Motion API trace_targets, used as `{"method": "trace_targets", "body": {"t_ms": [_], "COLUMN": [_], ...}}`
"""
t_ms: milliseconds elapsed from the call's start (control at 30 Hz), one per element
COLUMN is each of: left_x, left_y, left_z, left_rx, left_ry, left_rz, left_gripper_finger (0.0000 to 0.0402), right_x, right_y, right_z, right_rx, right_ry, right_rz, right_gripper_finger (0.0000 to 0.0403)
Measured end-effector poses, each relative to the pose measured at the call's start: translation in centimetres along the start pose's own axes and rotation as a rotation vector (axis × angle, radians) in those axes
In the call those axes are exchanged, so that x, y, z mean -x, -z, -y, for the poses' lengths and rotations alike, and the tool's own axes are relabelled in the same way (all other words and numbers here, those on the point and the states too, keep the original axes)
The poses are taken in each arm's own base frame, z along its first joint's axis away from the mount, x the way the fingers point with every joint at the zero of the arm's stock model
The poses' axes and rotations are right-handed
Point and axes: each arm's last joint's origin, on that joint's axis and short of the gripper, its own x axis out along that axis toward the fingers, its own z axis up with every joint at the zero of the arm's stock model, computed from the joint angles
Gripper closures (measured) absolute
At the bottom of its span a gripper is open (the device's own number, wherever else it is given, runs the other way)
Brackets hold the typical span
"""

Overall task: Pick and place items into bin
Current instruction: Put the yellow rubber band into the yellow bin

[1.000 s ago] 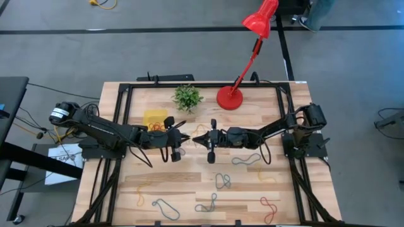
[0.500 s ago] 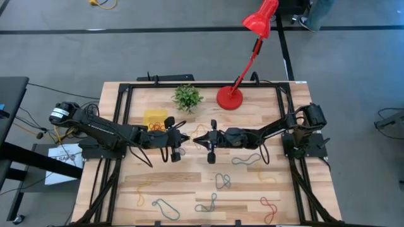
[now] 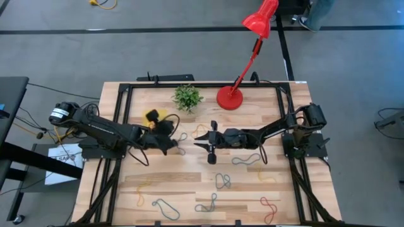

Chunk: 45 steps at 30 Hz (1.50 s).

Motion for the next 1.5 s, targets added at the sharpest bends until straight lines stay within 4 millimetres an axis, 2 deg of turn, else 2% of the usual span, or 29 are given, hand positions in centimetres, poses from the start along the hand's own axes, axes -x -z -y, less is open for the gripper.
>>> {"method": "trace_targets", "body": {"t_ms": [200,333,567,733,1167,1500], "left_x": [-0.5,-0.9,-2.5,-3.4,-4.7,-4.9], "left_y": [2.4,3.4,5.4,6.9,7.1,7.0], "left_z": [-2.1,-3.4,-3.6,-3.8,-5.4,-5.5], "left_rx": [0.070,0.112,0.155,0.144,0.166,0.186], "left_ry": [-0.153,-0.227,-0.189,-0.225,-0.304,-0.307], "left_rz": [-0.197,-0.284,-0.369,-0.357,-0.391,-0.384], "left_gripper_finger": [0.0401,0.0401,0.0401,0.0399,0.0348,0.0318], "right_x": [0.0,0.0,0.0,0.0,0.0,0.0], "right_y": [0.2,0.2,0.2,0.2,0.2,0.2], "right_z": [0.0,0.0,0.0,0.0,0.0,0.0], "right_rx": [0.003,0.003,0.003,0.003,0.003,0.003], "right_ry": [-0.001,-0.001,-0.001,-0.001,-0.001,-0.002], "right_rz": [-0.016,-0.016,-0.016,-0.016,-0.016,-0.016], "right_gripper_finger": [0.0316,0.0316,0.0316,0.0316,0.0316,0.0316]}}
